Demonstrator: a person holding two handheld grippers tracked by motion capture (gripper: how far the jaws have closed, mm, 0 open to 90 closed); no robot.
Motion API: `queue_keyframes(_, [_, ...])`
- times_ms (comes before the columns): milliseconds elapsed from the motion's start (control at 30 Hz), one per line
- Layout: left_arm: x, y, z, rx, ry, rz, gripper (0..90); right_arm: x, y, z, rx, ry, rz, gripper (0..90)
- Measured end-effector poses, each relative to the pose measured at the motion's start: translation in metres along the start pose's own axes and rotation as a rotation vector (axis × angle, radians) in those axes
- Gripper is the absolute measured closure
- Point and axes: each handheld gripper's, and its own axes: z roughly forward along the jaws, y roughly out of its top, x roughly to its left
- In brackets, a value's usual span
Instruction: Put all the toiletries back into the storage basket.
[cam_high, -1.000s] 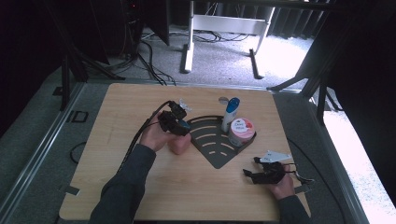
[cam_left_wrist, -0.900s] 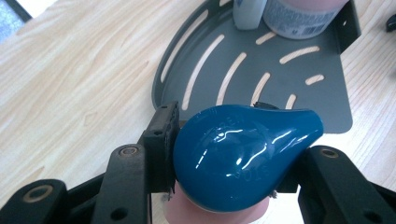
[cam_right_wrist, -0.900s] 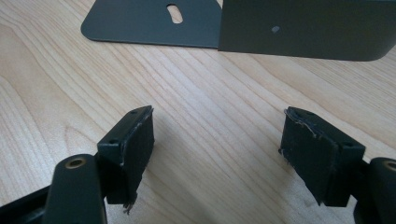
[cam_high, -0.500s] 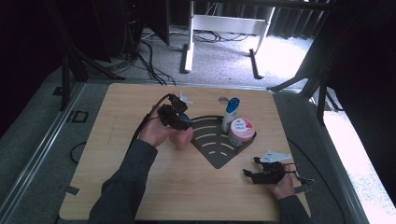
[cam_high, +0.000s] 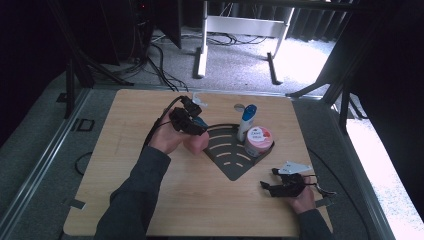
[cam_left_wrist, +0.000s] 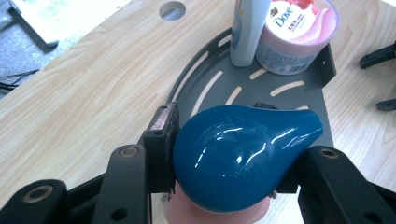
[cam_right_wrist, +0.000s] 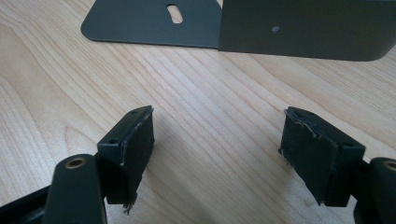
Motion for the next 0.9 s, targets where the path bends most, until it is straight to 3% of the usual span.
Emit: queue_keyframes(900, [-0.006,0.024,0.008,-0.033,-0.006,-0.007,52.9,0.0,0.0,0.0,0.0,0.0,0.0,25.4])
